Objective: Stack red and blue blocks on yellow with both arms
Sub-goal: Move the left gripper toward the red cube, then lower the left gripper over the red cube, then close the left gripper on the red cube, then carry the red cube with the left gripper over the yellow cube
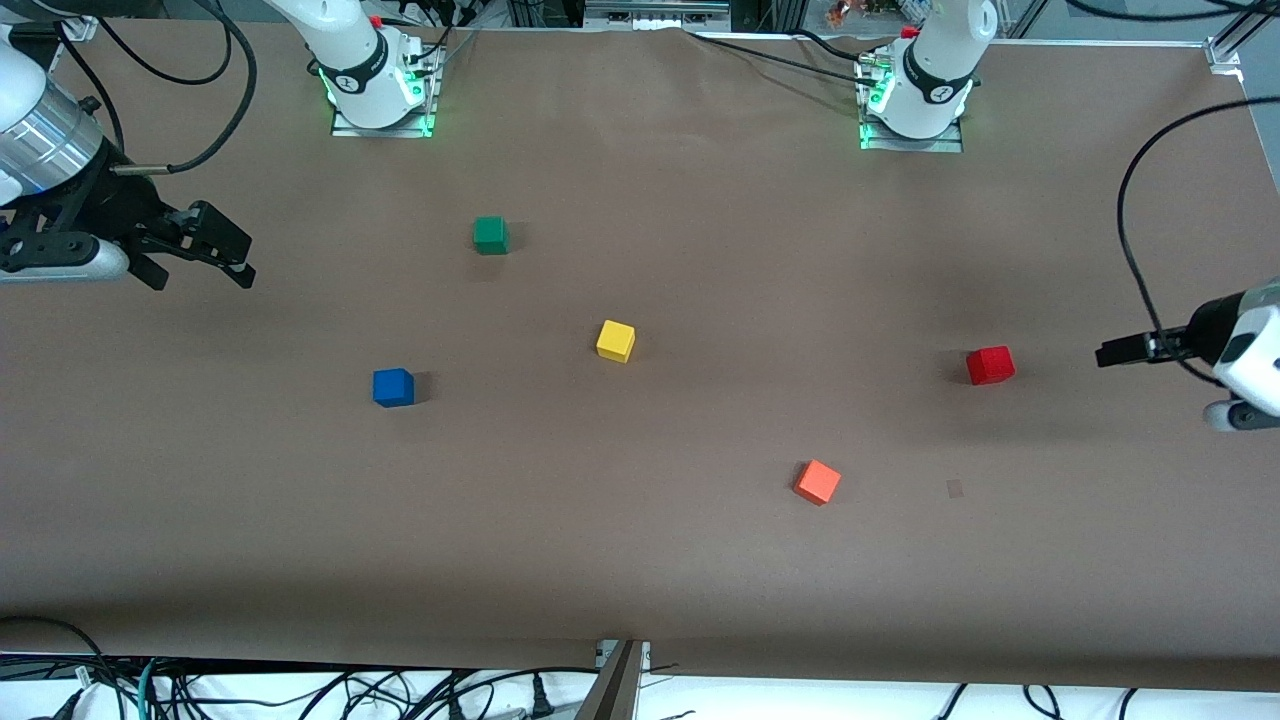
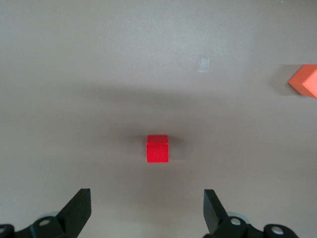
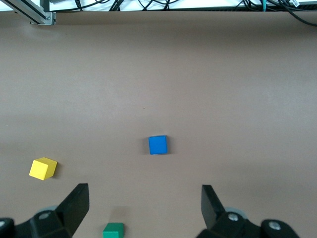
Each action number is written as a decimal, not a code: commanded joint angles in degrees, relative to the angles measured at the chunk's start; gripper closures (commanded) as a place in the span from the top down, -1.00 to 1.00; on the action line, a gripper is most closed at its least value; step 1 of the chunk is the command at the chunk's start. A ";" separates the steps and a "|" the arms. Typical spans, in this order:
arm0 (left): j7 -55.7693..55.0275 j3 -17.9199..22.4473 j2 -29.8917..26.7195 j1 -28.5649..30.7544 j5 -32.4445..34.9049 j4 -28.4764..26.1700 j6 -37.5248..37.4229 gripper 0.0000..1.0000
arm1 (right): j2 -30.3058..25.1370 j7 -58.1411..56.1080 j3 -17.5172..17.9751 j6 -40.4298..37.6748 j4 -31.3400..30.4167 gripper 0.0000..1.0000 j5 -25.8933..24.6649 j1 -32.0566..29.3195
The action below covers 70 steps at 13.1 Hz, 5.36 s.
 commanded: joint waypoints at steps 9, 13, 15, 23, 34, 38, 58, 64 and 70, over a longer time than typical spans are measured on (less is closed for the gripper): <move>1.05 -0.38 0.19 0.97 2.61 -18.56 22.09 1.00 | 0.67 -0.78 0.53 -0.40 1.25 1.00 -1.96 -0.43; 0.97 -0.38 0.46 1.94 2.61 -26.11 31.93 1.00 | 0.76 -0.26 0.53 -0.48 1.33 1.00 -2.24 -0.16; 0.97 -0.38 0.28 2.20 2.61 -29.55 35.28 1.00 | 0.76 -0.26 0.53 -0.48 1.25 1.00 -2.24 -0.16; -7.79 -3.89 -0.86 2.47 2.08 -39.75 45.23 1.00 | 2.34 -0.69 0.71 -0.83 1.16 1.00 -2.15 0.01; -7.91 -5.57 -2.62 4.57 7.27 -44.76 47.94 1.00 | 4.10 0.09 0.53 -9.44 0.46 1.00 -2.24 -1.22; -7.82 -5.57 -2.62 5.28 7.27 -45.91 49.09 1.00 | 4.28 -0.52 1.41 -10.33 0.72 1.00 -2.15 0.44; -8.96 -9.43 -3.67 5.37 7.09 -43.55 48.67 -0.71 | 3.58 0.27 2.03 -13.23 1.42 1.00 -1.71 4.32; -24.04 -21.73 -1.92 -0.57 6.48 -28.63 32.96 -0.70 | 5.58 0.27 1.94 -9.13 4.77 1.00 -2.24 4.94; -40.61 -21.22 7.29 -25.10 8.05 -10.26 27.47 -0.66 | 3.22 -0.52 -1.93 -15.50 6.43 1.00 -2.23 4.23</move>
